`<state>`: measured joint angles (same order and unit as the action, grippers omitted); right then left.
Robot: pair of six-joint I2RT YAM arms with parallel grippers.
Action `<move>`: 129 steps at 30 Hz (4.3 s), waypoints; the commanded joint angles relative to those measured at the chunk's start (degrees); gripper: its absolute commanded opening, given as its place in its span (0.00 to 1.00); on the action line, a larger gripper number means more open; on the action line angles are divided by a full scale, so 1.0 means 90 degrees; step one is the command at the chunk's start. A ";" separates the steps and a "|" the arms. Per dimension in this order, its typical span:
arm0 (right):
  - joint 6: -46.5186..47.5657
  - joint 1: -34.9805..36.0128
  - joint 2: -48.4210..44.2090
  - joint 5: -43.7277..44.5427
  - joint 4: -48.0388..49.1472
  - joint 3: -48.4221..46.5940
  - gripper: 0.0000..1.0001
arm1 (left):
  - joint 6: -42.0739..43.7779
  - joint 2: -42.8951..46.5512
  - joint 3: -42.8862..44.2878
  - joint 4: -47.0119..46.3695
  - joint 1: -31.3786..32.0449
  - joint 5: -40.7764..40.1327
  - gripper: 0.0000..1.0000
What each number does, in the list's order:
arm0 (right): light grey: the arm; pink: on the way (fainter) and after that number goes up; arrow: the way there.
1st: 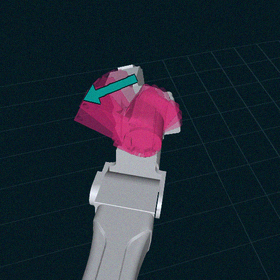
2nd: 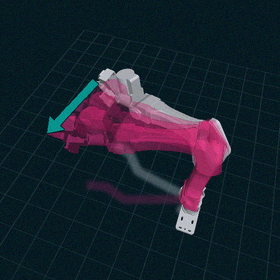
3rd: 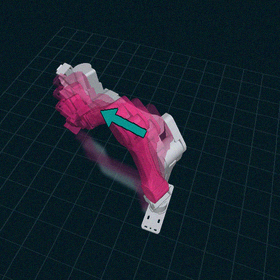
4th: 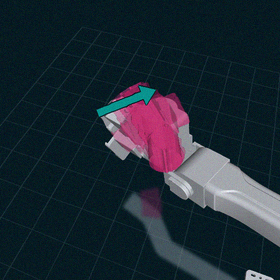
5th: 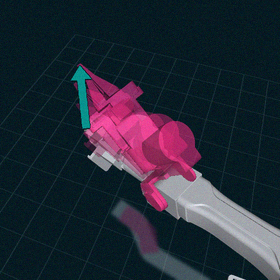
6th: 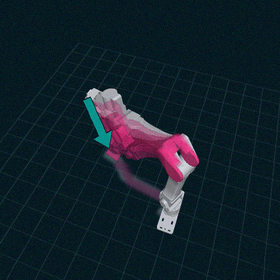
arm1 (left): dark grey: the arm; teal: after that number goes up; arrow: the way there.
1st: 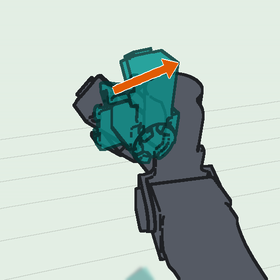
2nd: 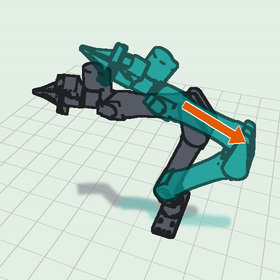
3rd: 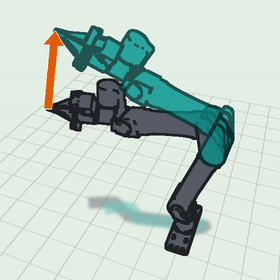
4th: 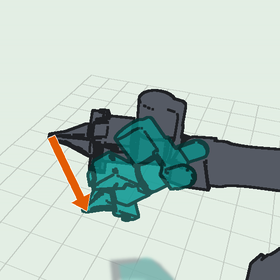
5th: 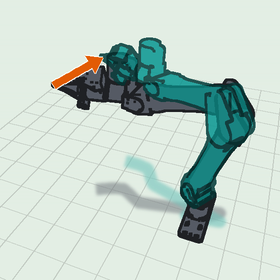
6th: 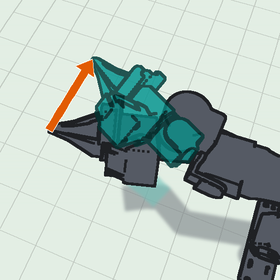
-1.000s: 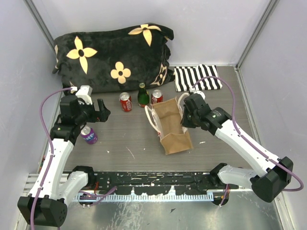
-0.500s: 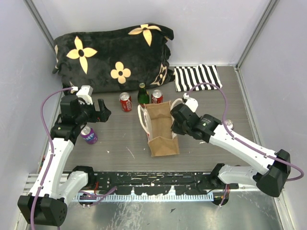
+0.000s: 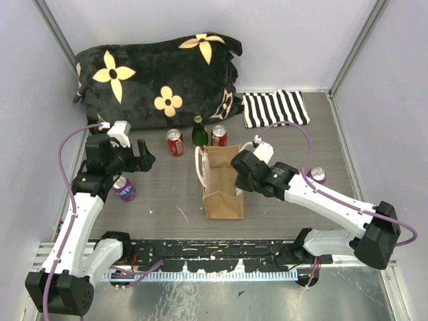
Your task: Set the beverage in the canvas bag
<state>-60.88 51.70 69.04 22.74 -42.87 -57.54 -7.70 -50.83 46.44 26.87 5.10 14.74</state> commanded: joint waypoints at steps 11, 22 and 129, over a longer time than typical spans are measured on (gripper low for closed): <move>-0.0079 0.0041 -0.0084 0.0304 0.0223 0.0312 0.62 | 0.0036 -0.0053 -0.0070 -0.0251 0.0025 0.0282 0.98; 0.0319 0.0046 -0.0469 0.1235 -0.0699 -0.0987 0.81 | 0.0106 -0.0420 0.0464 -0.0745 0.0429 0.0424 0.99; -0.0854 0.0036 -0.1629 0.2299 -0.2327 -0.1334 1.00 | -0.0297 -0.4430 0.5086 -0.3984 0.2782 0.0842 0.00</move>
<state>-67.64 51.70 55.24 40.14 -66.46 -69.52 -7.92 -95.64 87.13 -5.45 28.25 18.61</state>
